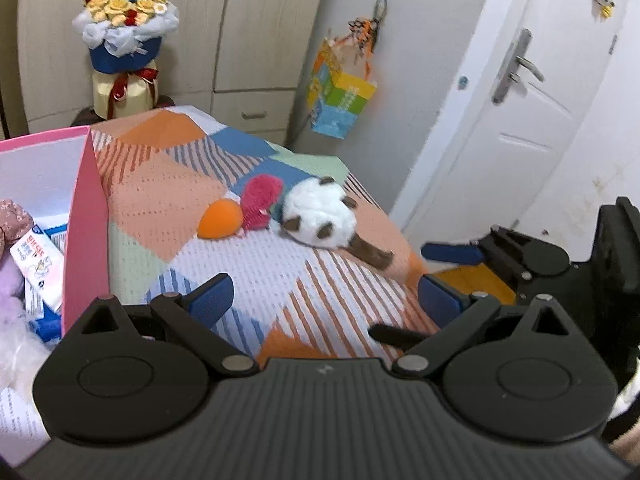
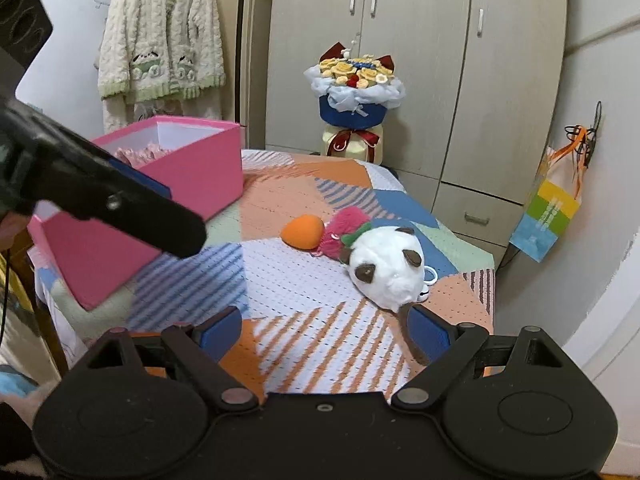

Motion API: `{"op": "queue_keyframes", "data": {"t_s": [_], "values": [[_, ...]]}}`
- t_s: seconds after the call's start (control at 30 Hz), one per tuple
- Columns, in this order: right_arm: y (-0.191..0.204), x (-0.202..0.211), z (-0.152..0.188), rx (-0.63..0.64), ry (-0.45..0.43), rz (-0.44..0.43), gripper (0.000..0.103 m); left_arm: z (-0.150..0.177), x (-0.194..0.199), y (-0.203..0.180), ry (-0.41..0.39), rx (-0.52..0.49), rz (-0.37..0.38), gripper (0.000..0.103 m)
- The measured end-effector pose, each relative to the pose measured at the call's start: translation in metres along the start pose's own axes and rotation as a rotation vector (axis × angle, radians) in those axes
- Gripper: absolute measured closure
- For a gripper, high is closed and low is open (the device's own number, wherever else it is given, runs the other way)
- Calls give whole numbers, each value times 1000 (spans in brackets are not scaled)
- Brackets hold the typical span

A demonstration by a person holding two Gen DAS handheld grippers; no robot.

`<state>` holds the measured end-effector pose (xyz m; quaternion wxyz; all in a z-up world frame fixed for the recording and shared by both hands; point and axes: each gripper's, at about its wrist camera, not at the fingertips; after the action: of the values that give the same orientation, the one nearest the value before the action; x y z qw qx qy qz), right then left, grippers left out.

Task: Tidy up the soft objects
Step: 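Withdraw both tools from the box toward the white panda plush, then close both tools on the white-and-brown panda plush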

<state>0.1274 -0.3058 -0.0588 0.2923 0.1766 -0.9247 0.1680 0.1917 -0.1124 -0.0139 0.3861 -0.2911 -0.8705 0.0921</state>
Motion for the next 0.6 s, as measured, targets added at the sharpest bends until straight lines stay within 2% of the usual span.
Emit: {"op": "queue_keyframes", "data": {"t_s": [0.07,0.17,0.33,0.43,0.6], "values": [[-13,-9,2,-38,6,-35,11,-1,-9,2,-5,22,-12,4],[-29,-23,3,-93,22,-63,11,-5,-24,6,59,76,15,4],[-45,-46,6,-153,51,7,12,-11,-49,11,80,121,9,5],[-55,-61,10,-189,52,21,14,-15,-66,15,66,176,21,5],[-53,-89,7,-122,64,63,15,-23,-91,21,3,295,-13,5]]}}
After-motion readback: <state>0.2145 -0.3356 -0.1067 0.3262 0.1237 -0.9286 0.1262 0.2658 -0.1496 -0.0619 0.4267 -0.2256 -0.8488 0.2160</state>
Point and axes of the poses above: each gripper's, at about its wrist camera, not at the fingertips, and x roughly against the way its jaws point, y to its left, z to its underside, and after that the axes turned 10 degrees about x, right-handed
